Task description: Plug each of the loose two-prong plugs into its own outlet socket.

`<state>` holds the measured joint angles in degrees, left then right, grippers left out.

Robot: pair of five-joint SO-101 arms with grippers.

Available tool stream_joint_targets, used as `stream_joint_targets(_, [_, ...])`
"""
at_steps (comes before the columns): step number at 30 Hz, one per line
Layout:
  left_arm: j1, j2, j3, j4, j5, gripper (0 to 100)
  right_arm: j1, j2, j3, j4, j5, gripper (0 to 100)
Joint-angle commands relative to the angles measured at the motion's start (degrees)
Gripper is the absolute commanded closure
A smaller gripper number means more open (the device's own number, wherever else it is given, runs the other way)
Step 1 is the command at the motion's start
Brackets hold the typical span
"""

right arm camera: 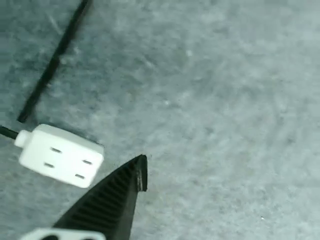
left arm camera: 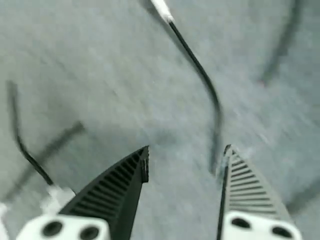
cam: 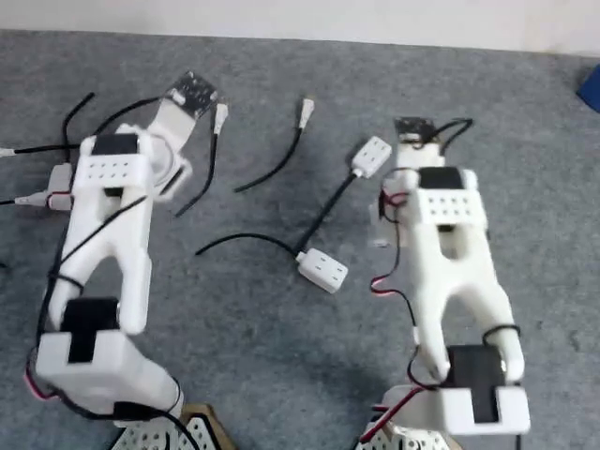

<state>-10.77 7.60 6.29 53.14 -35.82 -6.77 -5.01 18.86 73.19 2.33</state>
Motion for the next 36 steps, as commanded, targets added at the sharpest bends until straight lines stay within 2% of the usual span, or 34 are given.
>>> stream_joint_targets(1, [3.6, 7.3, -11.8, -5.0, 0.5, 76, -1.6, 0.6, -3.3, -0.7, -0.6, 43.0])
stream_joint_targets(5, [8.4, 22.9, -29.8, -2.8, 0.8, 76, 0.8, 1.2, -2.1, -2.6, -0.1, 43.0])
stream_joint_targets(9, [8.7, 39.0, -50.9, 3.4, 1.0, 77, 3.2, 1.1, 4.0, -7.6, 4.0, 43.0])
stream_joint_targets(13, [5.1, 53.8, -72.0, 8.5, 1.1, 77, 3.0, 0.7, 10.2, -11.6, 4.1, 43.0])
stream_joint_targets(18, [0.3, 66.1, -93.2, 11.5, 5.8, 76, 2.9, 0.7, 10.6, -12.1, 4.1, 43.0])
stream_joint_targets(21, [0.4, 70.5, -97.0, 11.5, 6.9, 76, 2.9, 0.7, 10.6, -12.1, 4.1, 43.0])
stream_joint_targets(30, [4.1, 79.4, -97.5, 9.8, 6.7, 77, 2.9, 0.7, 11.0, -11.8, 4.1, 43.0])
stream_joint_targets(33, [3.9, 80.6, -97.2, 10.1, 6.2, 87, 2.9, 0.7, 11.0, -11.8, 4.1, 43.0])
stream_joint_targets(36, [3.8, 81.1, -97.1, 11.3, 2.5, 100, 2.9, 0.7, 11.0, -11.8, 4.2, 43.0])
